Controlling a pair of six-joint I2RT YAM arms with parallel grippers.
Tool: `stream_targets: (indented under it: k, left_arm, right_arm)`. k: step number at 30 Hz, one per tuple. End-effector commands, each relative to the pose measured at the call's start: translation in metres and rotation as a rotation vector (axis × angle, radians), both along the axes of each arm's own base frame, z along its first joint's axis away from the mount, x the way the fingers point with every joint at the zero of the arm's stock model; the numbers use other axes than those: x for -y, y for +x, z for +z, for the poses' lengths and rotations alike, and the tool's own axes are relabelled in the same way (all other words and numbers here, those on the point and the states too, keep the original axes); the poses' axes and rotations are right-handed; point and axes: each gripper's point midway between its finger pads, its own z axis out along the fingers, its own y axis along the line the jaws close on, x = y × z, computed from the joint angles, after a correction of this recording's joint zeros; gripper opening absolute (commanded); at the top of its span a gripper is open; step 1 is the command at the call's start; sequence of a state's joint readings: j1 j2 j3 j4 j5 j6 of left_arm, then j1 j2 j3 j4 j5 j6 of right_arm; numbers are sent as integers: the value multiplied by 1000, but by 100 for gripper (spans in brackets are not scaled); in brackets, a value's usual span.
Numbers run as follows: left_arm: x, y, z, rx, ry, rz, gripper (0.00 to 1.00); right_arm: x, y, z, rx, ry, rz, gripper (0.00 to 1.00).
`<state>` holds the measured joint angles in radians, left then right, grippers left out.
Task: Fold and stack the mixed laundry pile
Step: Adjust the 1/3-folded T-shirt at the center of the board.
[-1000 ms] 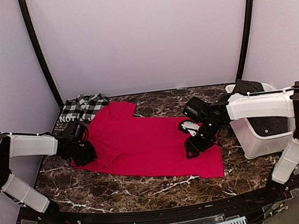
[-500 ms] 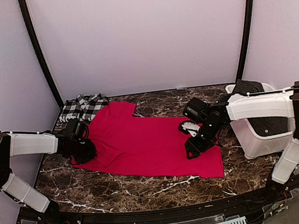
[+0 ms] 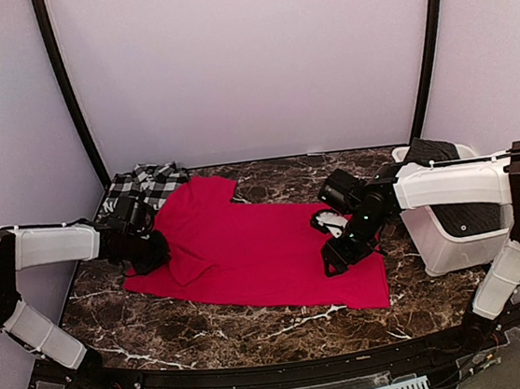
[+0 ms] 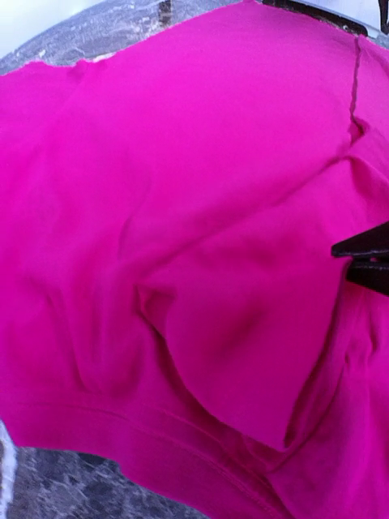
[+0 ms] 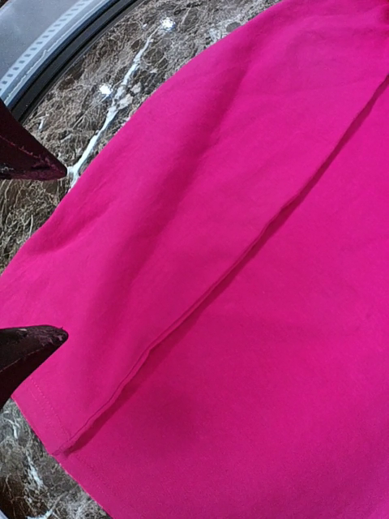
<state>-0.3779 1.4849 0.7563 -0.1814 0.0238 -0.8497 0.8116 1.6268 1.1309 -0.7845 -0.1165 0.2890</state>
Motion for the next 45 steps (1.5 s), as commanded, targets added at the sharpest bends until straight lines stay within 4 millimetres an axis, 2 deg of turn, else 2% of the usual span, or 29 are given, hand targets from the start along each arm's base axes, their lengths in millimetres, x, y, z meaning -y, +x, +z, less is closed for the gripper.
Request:
stream_targets:
  k: [1, 8, 9, 12, 16, 23, 25, 27, 28, 29, 30, 31, 32, 34, 36, 40, 43, 44, 45]
  left_arm:
    - [18, 27, 31, 89, -62, -46, 0]
    - [53, 66, 21, 93, -143, -111, 0]
    - [60, 72, 25, 102, -168, -127, 0]
    - [72, 82, 19, 98, -195, -140, 0]
    - [86, 99, 30, 161, -250, -162, 8]
    - [75, 123, 48, 234, -227, -116, 15]
    - [71, 128, 55, 252, -231, -114, 22]
    - [66, 129, 65, 276, -231, -116, 28]
    - [58, 126, 64, 274, -223, -102, 30]
    - [53, 124, 77, 302, -228, -93, 37]
    - [41, 118, 70, 287, -222, -68, 42]
    - [36, 115, 82, 310, -235, -54, 50]
    - [25, 108, 82, 308, -235, -37, 53]
    - [14, 98, 74, 276, -198, -27, 57]
    - [4, 86, 56, 210, -141, -24, 58]
    - [-3, 65, 24, 115, -133, -22, 58]
    - [-6, 51, 8, 81, -144, -10, 58]
    - [-5, 53, 13, 107, -159, -2, 57]
    - [-7, 48, 10, 103, -160, 4, 57]
  right_arm:
    - [-2, 2, 2, 11, 19, 1, 57]
    - [-1, 2, 2, 14, 18, 0, 57]
    - [-1, 2, 1, 13, 15, 0, 57]
    - [-1, 2, -1, 11, 16, 0, 57]
    - [-6, 6, 2, 21, 35, 1, 57]
    - [-26, 20, 17, 76, 108, 23, 57]
    - [-36, 26, 25, 100, 142, 36, 57]
    - [-49, 33, 33, 122, 178, 53, 57]
    - [-57, 37, 37, 132, 198, 66, 57]
    - [-66, 40, 41, 142, 221, 77, 57]
    - [-75, 43, 43, 147, 243, 91, 57]
    - [-85, 47, 46, 152, 267, 106, 57]
    - [-94, 50, 45, 148, 279, 118, 57]
    - [-113, 59, 50, 165, 302, 146, 56]
    - [-127, 66, 49, 166, 315, 166, 56]
    - [-157, 76, 55, 182, 364, 207, 55]
    - [-195, 75, 72, 210, 437, 267, 50]
    - [-212, 72, 74, 202, 465, 294, 49]
    - [-227, 70, 77, 196, 493, 315, 47]
